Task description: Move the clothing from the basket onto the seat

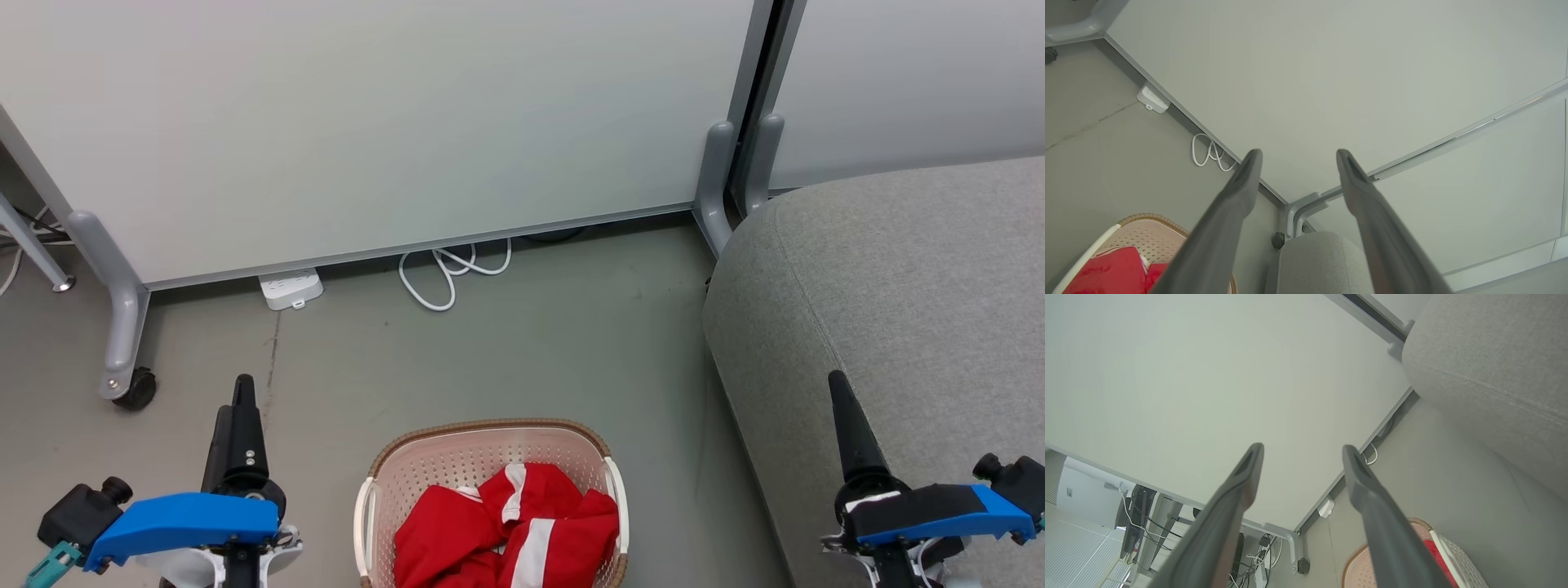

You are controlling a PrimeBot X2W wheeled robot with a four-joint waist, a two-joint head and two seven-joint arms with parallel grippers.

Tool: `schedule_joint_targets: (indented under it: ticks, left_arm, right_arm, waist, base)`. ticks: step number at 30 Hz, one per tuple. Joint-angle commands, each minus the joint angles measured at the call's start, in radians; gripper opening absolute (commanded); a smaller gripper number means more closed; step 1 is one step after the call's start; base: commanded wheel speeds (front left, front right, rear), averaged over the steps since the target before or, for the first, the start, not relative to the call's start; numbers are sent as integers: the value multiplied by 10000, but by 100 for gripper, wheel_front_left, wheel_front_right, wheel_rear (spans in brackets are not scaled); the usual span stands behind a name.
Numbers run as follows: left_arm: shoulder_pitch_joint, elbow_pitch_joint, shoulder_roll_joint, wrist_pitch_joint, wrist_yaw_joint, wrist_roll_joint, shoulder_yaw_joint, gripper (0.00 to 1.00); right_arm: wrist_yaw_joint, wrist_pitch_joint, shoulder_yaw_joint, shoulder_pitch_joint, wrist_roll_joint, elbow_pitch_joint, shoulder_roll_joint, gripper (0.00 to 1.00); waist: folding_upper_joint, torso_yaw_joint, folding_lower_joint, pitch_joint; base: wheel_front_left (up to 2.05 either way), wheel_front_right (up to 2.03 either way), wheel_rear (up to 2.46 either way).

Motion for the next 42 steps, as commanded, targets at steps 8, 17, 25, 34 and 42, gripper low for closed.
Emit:
schedule_joint_targets:
  ticks: [8,17,25,34,42]
  left_arm:
    - [-252,-340,95,-373,129,1931,-379,100]
    - [-243,-246,102,-650,237,3535,-694,100]
    - [-242,-141,105,-883,292,4644,-892,100]
    - [-221,-40,109,-1094,323,5593,-1088,100]
    - [-183,42,111,-1291,338,6489,-1242,100]
  right_arm:
    - [14,-381,285,-314,-1890,-227,-72,100]
    - [16,-664,482,-310,-3238,-114,-80,100]
    - [18,-896,596,-312,-4250,41,-87,100]
    - [20,-1105,664,-290,-5211,156,-93,100]
    - [22,-1304,734,-292,-6019,265,-99,100]
  waist:
    - [0,15,0,16]
    - [0,32,0,15]
    - [0,54,0,4]
    - [0,86,0,-19]
    - [0,107,0,-41]
  base:
    - [0,0,0]
    - [0,0,0]
    - [0,0,0]
    - [0,0,0]
    - [0,0,0]
